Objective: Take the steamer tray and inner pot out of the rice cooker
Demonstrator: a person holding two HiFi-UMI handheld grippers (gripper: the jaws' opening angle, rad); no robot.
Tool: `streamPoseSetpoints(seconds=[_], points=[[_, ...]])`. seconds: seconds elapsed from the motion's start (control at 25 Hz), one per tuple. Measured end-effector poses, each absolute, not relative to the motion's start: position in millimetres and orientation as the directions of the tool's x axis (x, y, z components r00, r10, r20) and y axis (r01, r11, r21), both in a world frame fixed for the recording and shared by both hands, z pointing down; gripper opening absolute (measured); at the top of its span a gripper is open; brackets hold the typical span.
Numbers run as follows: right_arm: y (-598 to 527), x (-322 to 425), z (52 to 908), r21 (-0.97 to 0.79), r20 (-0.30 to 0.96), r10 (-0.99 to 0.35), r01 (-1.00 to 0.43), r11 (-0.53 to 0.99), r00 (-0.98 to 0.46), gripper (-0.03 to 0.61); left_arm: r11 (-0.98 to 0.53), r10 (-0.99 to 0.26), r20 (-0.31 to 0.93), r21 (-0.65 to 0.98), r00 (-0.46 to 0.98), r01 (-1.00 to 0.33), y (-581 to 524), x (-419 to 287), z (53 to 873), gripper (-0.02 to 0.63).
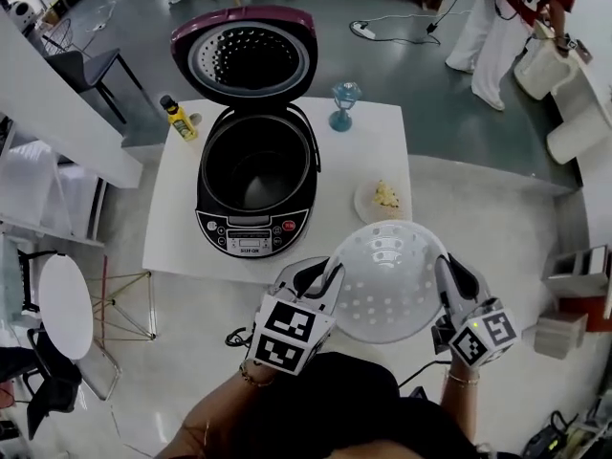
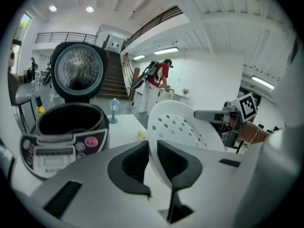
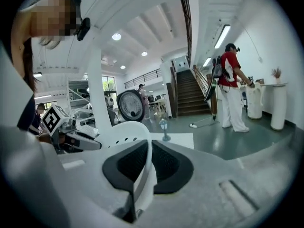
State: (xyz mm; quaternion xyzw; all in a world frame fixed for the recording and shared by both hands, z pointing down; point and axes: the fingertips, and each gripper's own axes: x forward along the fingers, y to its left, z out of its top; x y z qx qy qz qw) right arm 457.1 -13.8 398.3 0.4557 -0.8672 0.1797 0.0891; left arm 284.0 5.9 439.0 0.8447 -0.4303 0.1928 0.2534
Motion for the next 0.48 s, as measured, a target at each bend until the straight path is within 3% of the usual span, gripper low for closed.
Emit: streamPoseSetpoints(seconds=[0.24,0.48], points=[[-17.8,469.1,517.8,-0.320,0.477,-0.670,-0.822,0.470,-0.569,0.029,-0.394,-0.527,0.670,0.351,0.522,-0.849,9.2,293.1,549.8,0.049],[-41.2,467.8,594.1,-0.381,0.535,-0.611,-0.812,0.443,-0.584,0.029,-0.289,-0.482,0.731,0.388,0.483,-0.875,-4.4,291.1,617.8,0.046]])
